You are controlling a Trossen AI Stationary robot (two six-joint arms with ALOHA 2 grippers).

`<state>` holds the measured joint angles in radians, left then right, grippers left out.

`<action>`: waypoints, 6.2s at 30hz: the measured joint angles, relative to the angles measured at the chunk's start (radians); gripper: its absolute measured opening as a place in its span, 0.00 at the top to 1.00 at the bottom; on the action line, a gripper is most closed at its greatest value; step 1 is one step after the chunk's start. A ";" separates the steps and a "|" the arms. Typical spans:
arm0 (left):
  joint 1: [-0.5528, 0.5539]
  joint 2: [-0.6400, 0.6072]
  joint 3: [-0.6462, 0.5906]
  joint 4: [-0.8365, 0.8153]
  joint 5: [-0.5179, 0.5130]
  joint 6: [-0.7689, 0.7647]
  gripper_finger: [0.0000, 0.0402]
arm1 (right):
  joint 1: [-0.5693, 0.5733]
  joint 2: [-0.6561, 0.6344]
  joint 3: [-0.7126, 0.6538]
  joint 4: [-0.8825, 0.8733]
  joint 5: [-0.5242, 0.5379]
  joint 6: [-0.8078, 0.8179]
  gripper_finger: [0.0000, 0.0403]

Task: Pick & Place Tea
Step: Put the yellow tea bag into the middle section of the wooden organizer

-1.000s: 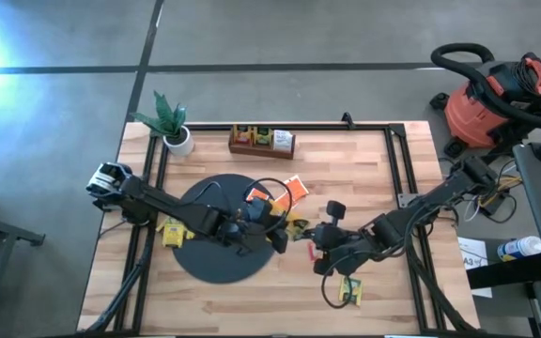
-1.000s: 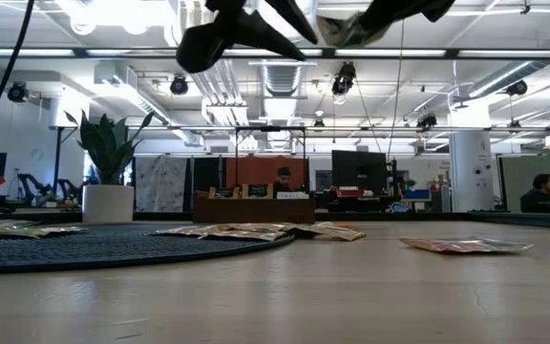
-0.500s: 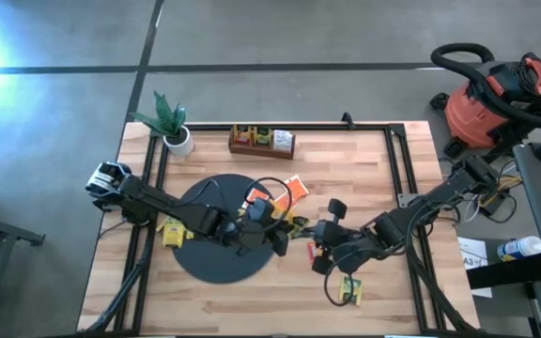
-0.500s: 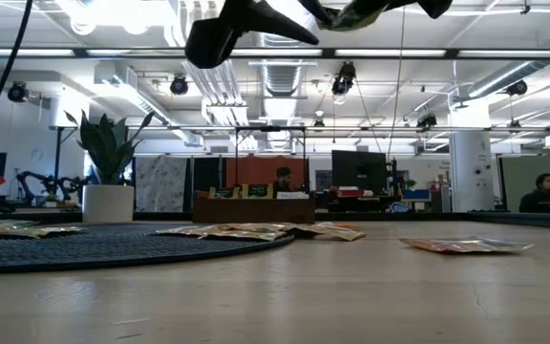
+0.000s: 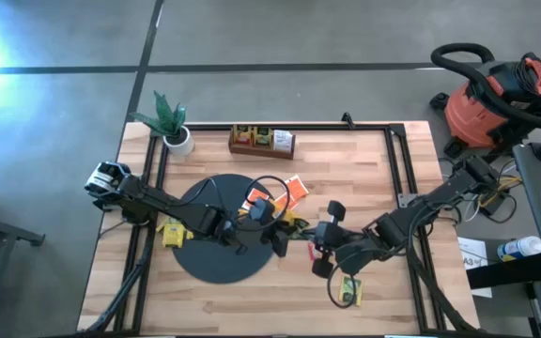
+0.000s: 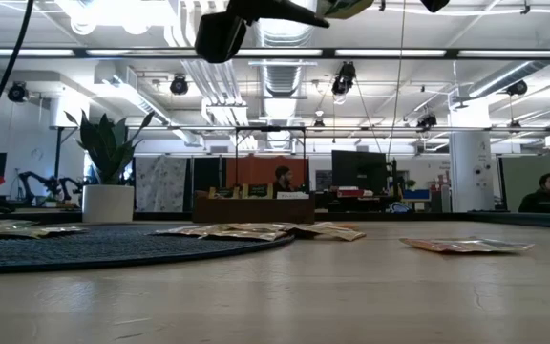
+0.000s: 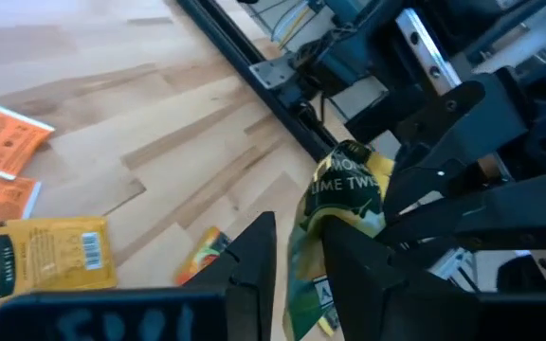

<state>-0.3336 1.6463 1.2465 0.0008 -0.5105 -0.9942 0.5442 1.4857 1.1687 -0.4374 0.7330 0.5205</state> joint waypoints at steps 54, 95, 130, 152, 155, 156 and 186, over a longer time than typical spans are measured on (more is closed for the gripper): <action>-0.048 0.003 -0.009 -0.005 -0.059 0.389 1.00 | -0.207 -0.110 0.136 -0.345 -0.480 -0.129 0.47; -0.040 0.003 -0.009 -0.111 -0.257 0.312 0.86 | -0.336 0.030 0.216 -0.363 -0.655 -0.353 0.98; -0.140 -0.292 -0.216 -1.415 -0.597 -1.140 0.64 | -0.971 0.603 0.768 -0.418 -0.781 -0.788 0.98; -0.033 -1.175 -0.837 -0.424 -0.412 -0.383 0.64 | -1.064 0.901 1.135 -0.577 -0.868 -0.844 0.98; -0.005 -1.214 -0.855 -0.411 -0.352 -0.375 0.64 | -1.068 0.900 1.129 -0.545 -0.868 -0.861 0.98; 0.004 -1.223 -0.860 -0.410 -0.337 -0.374 0.64 | -1.071 0.902 1.127 -0.538 -0.866 -0.865 0.98; 0.095 -1.246 -0.890 -0.323 -0.312 -0.266 0.64 | -1.103 0.904 0.996 -0.437 -0.873 -0.901 0.91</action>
<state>-0.2383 0.4004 0.3565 -0.3218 -0.8230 -1.2603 -0.5591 2.3898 2.1648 -0.8746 -0.1399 -0.3801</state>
